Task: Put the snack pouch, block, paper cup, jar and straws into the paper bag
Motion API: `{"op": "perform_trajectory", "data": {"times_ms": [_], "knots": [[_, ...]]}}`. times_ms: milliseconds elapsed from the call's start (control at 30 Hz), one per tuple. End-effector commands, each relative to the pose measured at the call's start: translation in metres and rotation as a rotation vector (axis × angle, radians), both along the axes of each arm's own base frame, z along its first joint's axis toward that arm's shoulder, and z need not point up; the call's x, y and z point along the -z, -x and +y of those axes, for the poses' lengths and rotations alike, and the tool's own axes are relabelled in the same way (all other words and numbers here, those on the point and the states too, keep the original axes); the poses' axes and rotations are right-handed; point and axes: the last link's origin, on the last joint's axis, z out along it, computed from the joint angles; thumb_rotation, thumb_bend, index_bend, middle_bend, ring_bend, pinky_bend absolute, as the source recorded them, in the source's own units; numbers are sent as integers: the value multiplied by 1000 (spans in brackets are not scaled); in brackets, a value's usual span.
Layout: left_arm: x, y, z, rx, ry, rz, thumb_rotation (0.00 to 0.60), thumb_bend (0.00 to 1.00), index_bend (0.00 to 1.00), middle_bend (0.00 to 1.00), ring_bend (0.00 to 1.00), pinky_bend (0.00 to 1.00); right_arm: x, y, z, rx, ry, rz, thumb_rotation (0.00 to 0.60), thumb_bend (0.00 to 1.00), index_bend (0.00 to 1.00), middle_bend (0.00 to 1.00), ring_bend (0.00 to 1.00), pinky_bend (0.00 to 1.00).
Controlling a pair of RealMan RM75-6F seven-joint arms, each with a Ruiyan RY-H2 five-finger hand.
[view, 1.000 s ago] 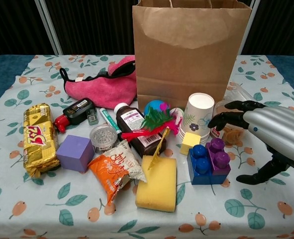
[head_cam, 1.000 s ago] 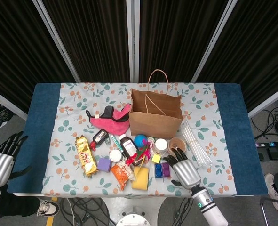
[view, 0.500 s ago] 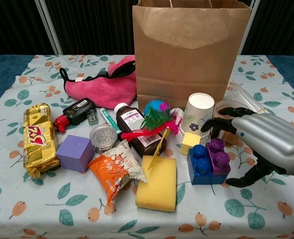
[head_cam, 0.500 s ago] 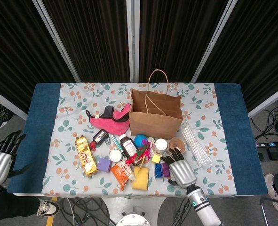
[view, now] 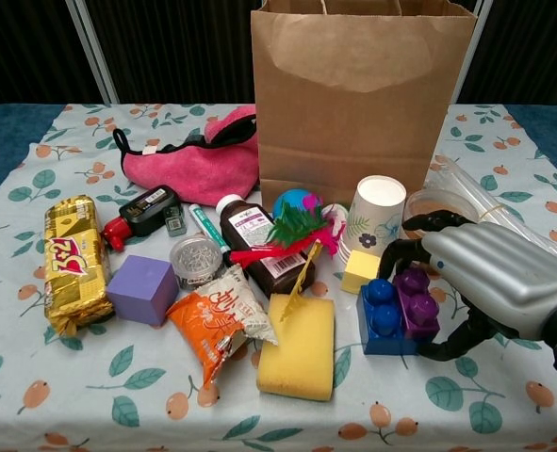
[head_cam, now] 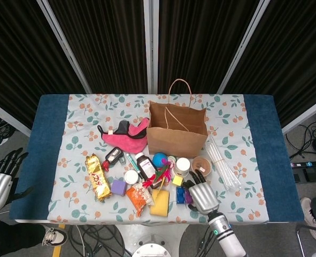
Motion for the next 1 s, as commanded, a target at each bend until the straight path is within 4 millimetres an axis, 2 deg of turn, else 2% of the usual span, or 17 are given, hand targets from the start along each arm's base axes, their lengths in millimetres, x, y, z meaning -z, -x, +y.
{"op": "perform_trajectory", "data": {"times_ms": [33, 200, 300, 400, 667, 833, 1000], "knots": [[0, 0, 0, -2, 0, -4, 600, 31, 118, 135, 83, 209, 0, 0, -1, 1, 11, 5, 600, 0, 431, 438, 131, 63], [1, -1, 1, 3, 3, -6, 600, 31, 118, 135, 84, 209, -4, -2, -3, -5, 32, -3, 600, 37, 507, 492, 168, 83], [1, -2, 1, 7, 5, -5, 600, 31, 118, 135, 84, 209, -18, -9, -5, -96, 120, 6, 600, 62, 522, 502, 176, 92], [2, -3, 1, 10, 9, -6, 600, 31, 118, 135, 84, 209, -40, -21, -4, -183, 217, -35, 600, 62, 522, 503, 176, 92], [4, -10, 2, 33, 15, -1, 600, 30, 118, 135, 84, 209, -124, -68, -14, -293, 424, -193, 600, 61, 525, 503, 177, 93], [5, -15, 4, 43, 17, 5, 600, 31, 118, 135, 84, 209, -167, -94, -37, -335, 555, -231, 600, 62, 525, 503, 177, 96], [6, -18, 6, 51, 23, 14, 600, 30, 118, 135, 84, 209, -190, -115, -75, -371, 668, -221, 600, 62, 527, 503, 177, 104]]}}
